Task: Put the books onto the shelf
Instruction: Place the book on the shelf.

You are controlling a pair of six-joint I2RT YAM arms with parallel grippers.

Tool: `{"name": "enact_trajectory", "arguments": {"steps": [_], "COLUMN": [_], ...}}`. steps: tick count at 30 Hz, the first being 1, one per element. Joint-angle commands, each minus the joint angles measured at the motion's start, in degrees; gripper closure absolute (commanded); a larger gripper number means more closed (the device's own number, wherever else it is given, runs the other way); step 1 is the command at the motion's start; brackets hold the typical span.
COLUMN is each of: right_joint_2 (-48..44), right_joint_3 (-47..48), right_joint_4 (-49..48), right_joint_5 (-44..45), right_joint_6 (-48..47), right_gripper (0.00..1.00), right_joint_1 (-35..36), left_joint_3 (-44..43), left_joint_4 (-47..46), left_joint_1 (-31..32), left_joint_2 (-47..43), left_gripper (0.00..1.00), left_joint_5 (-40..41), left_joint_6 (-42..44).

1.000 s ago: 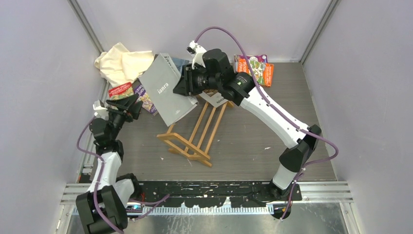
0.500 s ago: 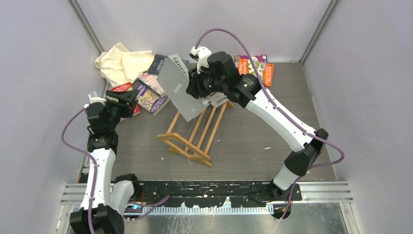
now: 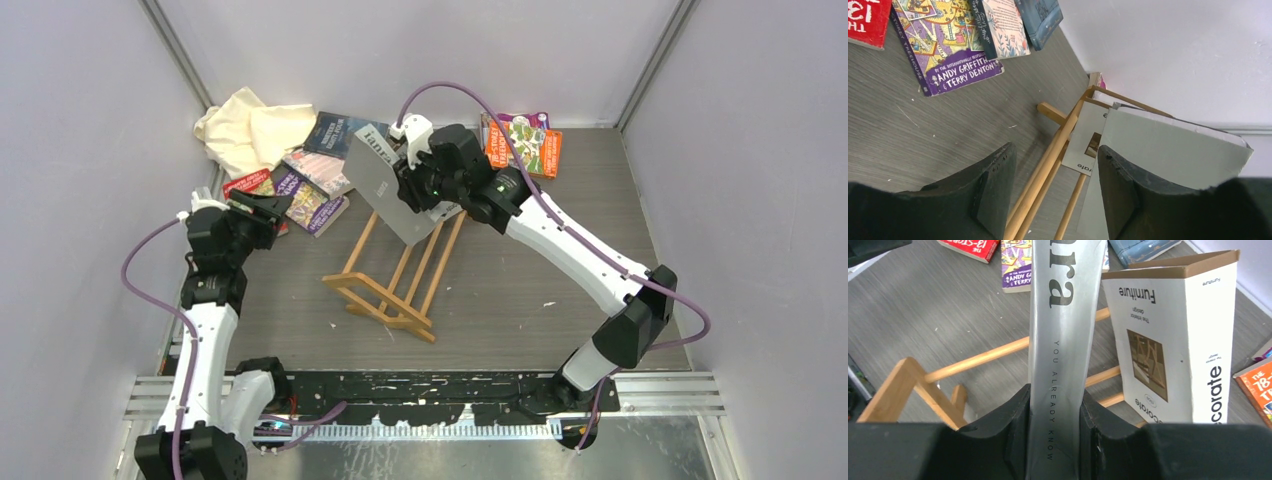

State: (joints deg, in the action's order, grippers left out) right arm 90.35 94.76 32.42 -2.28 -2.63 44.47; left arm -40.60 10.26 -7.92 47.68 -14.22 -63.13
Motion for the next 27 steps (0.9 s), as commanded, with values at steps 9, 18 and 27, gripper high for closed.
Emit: {"name": "enact_trajectory", "arguments": {"steps": [9, 18, 27], "right_joint_2": [-4.0, -4.8, -4.8], "right_joint_3": [-9.0, -16.7, -19.3], "right_joint_4": [-15.0, -25.8, -31.0], "right_joint_5": [1.3, -1.0, -2.4], "right_joint_6": [-5.5, -4.4, -4.8], "right_gripper": [0.99, 0.99, 0.99], "right_joint_1": [-3.0, -6.1, -7.5], "left_joint_3": [-1.7, -1.2, 0.4], "left_joint_4": [-5.4, -9.9, -15.6], "left_joint_1": [6.6, 11.9, 17.1], "left_joint_2": [0.2, 1.6, 3.8], "left_gripper": [0.40, 0.40, 0.40], "left_joint_5": [6.5, 10.7, 15.0], "left_joint_6": [2.1, 2.9, 2.9]}}
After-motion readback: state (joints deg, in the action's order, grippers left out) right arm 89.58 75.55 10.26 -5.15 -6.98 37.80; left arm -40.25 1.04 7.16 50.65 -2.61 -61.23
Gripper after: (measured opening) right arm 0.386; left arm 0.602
